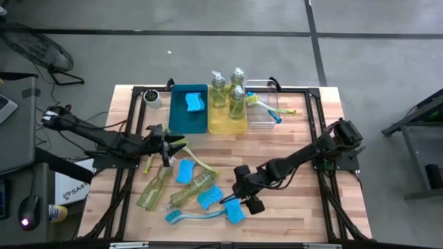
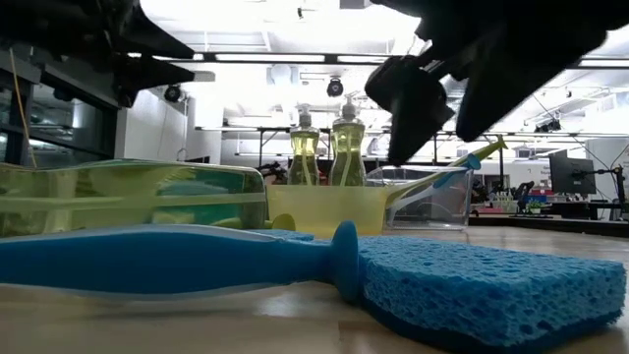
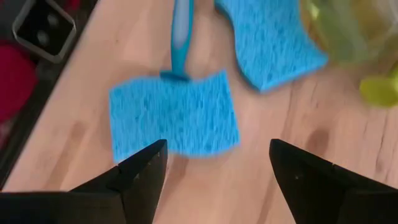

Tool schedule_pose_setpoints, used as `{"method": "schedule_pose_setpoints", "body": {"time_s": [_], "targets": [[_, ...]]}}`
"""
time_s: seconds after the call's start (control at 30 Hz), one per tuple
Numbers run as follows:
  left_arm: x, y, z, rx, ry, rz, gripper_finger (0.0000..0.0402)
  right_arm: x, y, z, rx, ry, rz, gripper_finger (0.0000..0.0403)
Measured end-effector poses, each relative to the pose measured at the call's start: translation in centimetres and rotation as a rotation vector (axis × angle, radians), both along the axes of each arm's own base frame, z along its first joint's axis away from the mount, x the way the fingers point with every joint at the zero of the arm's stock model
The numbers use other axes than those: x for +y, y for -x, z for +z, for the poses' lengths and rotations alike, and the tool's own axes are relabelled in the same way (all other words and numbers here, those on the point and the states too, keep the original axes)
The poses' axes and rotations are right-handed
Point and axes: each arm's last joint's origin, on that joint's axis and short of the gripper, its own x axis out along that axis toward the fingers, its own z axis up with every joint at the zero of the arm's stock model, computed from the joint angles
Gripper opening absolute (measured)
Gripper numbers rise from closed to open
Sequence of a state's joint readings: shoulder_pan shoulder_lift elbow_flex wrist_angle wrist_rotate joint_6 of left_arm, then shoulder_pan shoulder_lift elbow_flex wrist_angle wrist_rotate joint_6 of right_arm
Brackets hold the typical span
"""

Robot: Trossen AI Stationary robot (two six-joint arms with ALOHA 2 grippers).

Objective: Pick & Place Kitchen Sink Supplies
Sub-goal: Put the blue sponge into the blue bin

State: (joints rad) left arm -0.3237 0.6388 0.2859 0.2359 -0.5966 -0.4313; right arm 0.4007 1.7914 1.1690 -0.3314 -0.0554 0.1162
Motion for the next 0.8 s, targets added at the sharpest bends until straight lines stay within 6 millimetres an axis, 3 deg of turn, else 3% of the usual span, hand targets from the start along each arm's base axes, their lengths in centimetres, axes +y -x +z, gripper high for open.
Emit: {"method": "schedule_pose_setpoints", "body": {"time_s": [0.37,0.53,0.8], "targets": [[-1.5,0.6,0.0,-0.006,-0.015,0.008,0.0179,-0.8,-2.1,-2.6,0.016,-0.129,0.055,0.0275],[-1.5,0.7,0.0,-0.007,-0.015,0.011,0.0179,-1.3,-2.2,-2.7,0.005,-0.117,0.074,0.0275],[-1.5,0.7,0.0,-0.008,-0.013,0.012,0.0179,-2.6,-1.5,-4.4,0.020,-0.119,0.077,0.0275]]}}
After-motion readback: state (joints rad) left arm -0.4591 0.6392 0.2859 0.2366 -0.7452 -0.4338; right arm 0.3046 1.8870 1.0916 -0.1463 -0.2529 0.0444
